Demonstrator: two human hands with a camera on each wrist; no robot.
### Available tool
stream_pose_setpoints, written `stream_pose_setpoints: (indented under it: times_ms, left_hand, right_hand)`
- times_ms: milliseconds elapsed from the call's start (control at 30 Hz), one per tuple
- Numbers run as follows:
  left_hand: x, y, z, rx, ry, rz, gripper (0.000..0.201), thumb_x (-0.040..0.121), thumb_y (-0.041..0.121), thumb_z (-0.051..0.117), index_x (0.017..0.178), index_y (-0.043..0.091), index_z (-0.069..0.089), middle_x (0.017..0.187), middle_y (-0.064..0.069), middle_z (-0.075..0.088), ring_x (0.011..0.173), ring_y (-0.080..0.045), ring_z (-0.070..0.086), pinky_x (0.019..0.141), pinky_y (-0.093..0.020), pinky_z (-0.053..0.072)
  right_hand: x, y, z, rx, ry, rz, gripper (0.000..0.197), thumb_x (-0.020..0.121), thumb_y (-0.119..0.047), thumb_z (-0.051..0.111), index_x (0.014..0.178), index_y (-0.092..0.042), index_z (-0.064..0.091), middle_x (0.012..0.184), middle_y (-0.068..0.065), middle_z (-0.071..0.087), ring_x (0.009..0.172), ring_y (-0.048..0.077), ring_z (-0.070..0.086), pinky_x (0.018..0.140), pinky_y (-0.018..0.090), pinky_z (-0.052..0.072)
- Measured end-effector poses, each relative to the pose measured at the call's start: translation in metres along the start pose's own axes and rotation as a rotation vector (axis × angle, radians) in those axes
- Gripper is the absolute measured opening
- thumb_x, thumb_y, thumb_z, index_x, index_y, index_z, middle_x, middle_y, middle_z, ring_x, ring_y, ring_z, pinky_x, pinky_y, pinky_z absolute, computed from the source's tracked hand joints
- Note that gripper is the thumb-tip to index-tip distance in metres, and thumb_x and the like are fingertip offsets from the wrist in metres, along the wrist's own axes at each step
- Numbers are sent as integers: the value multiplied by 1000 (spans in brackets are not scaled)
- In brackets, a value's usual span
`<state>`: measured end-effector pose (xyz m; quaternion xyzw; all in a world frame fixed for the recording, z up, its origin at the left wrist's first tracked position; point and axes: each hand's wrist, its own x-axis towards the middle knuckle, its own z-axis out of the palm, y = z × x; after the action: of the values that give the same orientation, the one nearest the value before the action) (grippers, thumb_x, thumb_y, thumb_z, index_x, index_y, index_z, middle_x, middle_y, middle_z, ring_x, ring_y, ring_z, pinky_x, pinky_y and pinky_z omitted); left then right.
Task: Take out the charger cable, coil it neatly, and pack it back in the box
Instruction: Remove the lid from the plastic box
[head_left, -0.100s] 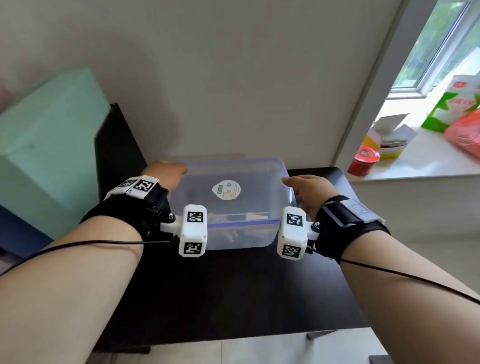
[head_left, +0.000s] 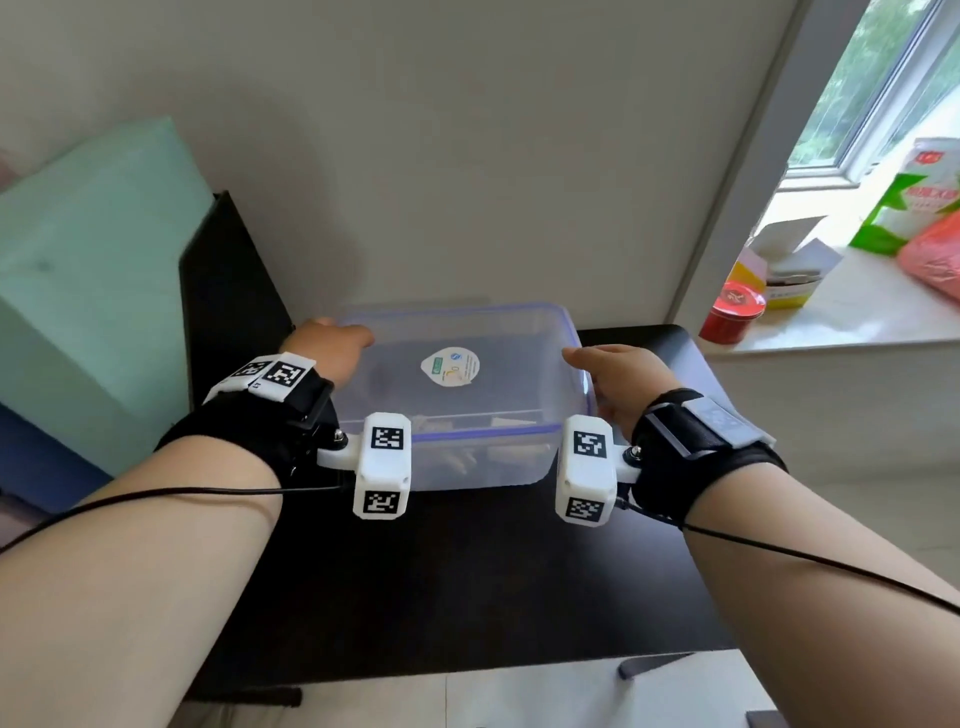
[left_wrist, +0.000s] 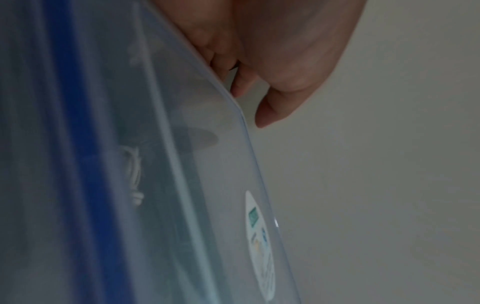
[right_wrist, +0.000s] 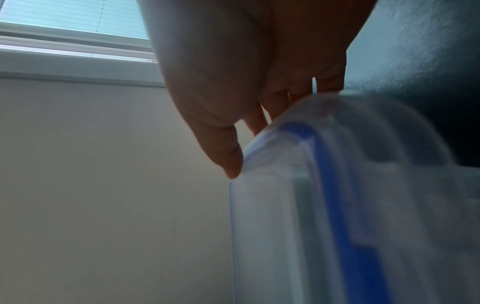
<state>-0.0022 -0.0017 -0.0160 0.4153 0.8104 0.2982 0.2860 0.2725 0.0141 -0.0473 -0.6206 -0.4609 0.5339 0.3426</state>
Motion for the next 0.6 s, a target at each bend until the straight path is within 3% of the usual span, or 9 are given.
stream_pose_setpoints:
  times_ms: [33, 100, 167, 233, 333, 433, 533, 600]
  left_hand:
    - [0, -2, 0, -14, 0, -8, 46, 84, 30, 54, 120, 3, 58, 131, -18, 55, 117, -35, 53, 97, -38, 42]
    - [-4, -1, 0, -5, 0, 6, 43, 86, 28, 51, 120, 2, 59, 132, -17, 54, 118, -34, 52, 97, -36, 41]
    - [-9, 4, -2, 22, -9, 19, 40, 92, 24, 44, 124, 5, 57, 138, -17, 48, 124, -32, 47, 95, -30, 37]
    - [-16, 10, -5, 19, -15, 28, 39, 94, 20, 39, 126, 8, 56, 141, -17, 45, 126, -31, 45, 96, -29, 35]
    - [-20, 21, -5, -16, -3, 60, 41, 90, 23, 48, 126, 5, 54, 138, -19, 50, 117, -31, 51, 90, -31, 37]
    - [-32, 43, -7, -148, 25, 67, 45, 88, 23, 53, 129, 3, 50, 139, -21, 49, 127, -36, 48, 93, -34, 39]
    - [-39, 68, -7, -191, 11, 155, 44, 92, 12, 42, 136, 6, 45, 146, -22, 39, 132, -37, 40, 102, -33, 35]
    - [-48, 86, -4, -222, -41, 216, 54, 80, 29, 52, 129, 7, 51, 140, -22, 48, 127, -38, 48, 102, -40, 43]
  right_hand:
    - [-3, 1, 1, 34, -5, 10, 26, 64, -39, 69, 63, -13, 66, 53, 6, 46, 51, 27, 42, 63, 36, 40]
    - [-2, 5, 6, 67, 7, -31, 31, 56, -42, 66, 66, -14, 72, 75, 19, 69, 69, 39, 63, 81, 48, 54]
    - [-4, 4, 9, 68, -10, -58, 49, 51, -44, 63, 78, -3, 67, 89, 25, 70, 78, 36, 66, 85, 63, 50]
    - [-10, -2, 11, 71, -18, -78, 49, 52, -41, 64, 79, 0, 65, 91, 26, 70, 82, 39, 68, 83, 64, 50]
    - [-19, -15, 6, 101, 23, -130, 34, 55, -36, 64, 77, -10, 66, 86, 20, 71, 80, 40, 68, 80, 60, 53]
    - [-33, -32, -8, 183, 68, -170, 15, 66, -22, 62, 79, -14, 63, 86, 16, 68, 77, 37, 67, 78, 59, 55]
    - [-40, -39, -32, 415, 57, -206, 5, 84, -4, 57, 86, -9, 59, 83, 11, 65, 59, 21, 62, 62, 37, 54]
    - [-42, -39, -54, 492, 87, -231, 8, 88, -1, 54, 89, -7, 59, 80, 9, 64, 50, 14, 62, 49, 24, 52]
